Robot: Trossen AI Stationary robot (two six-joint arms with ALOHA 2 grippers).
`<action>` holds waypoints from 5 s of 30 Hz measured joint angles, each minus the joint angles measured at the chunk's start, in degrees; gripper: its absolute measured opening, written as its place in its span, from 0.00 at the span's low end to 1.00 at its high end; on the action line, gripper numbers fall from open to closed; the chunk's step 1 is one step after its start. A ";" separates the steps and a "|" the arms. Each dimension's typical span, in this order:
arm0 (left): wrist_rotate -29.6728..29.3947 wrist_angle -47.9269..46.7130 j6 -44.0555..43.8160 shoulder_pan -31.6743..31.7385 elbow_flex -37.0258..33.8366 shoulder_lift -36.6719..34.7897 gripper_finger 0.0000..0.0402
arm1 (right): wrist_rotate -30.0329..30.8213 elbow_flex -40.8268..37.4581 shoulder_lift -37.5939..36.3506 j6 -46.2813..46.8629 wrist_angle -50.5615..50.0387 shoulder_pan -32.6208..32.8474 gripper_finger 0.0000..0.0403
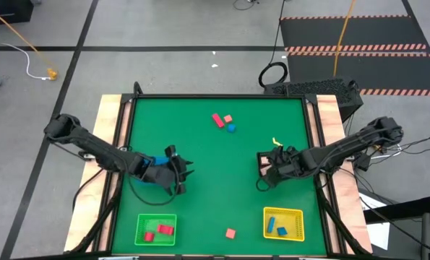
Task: Sort & place blocks by color
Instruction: Put the bottom orange block into the blue bin
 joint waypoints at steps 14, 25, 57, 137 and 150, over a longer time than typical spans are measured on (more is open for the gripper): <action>5.86 0.95 2.58 9.17 0.00 0.00 0.36 | 4.54 -0.02 1.85 -6.65 36.22 -0.60 0.57; 7.04 0.52 2.69 4.37 0.00 0.00 0.36 | -0.21 0.00 17.38 -15.14 72.28 2.99 0.57; 6.87 1.07 1.63 -3.74 0.00 0.00 0.36 | -4.60 5.40 33.63 -22.54 72.34 17.46 0.71; 6.68 2.19 -15.04 -1.96 0.00 0.02 0.36 | 2.97 8.61 38.74 -39.50 80.17 6.46 0.31; 5.83 4.64 -7.04 3.82 0.00 0.02 0.36 | 3.30 8.62 36.04 -55.15 78.34 -2.63 0.32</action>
